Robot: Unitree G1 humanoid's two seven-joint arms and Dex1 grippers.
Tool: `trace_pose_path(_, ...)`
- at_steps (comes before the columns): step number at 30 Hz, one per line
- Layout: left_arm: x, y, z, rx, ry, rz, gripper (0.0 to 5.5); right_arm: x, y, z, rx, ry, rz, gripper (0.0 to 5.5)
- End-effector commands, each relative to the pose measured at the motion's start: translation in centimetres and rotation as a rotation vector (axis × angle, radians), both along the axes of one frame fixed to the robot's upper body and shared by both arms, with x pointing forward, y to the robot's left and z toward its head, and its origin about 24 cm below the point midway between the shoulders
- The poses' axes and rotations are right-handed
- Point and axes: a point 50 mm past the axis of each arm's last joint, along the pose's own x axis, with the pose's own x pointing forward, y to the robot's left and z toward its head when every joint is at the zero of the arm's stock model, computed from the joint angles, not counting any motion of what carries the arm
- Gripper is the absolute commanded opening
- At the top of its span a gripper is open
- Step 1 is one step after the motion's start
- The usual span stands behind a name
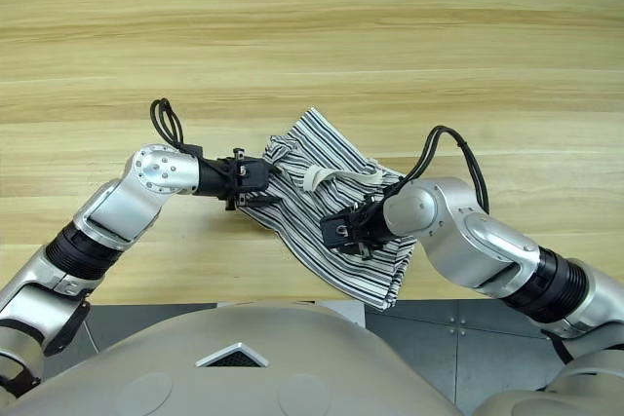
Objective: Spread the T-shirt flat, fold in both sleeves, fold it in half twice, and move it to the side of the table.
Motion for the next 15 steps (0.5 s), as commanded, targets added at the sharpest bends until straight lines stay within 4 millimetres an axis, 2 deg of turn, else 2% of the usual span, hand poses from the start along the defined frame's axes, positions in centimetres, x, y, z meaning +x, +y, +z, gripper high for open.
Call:
trace_pose_path(1,0.3,0.6,1.0,0.022,-0.010,-0.025,2.55,-2.9,-2.4,-4.7,-0.161,0.175,-0.104,2.31)
trace_pose_path(8,1.2,0.5,1.3,-0.004,-0.025,0.009,2.55,-2.9,-2.6,-4.8,-0.164,0.168,-0.092,2.31)
trace_pose_path(15,3.0,-0.8,0.6,-0.068,-0.043,0.103,2.55,-3.0,-2.5,-5.0,-0.159,0.167,-0.086,2.31)
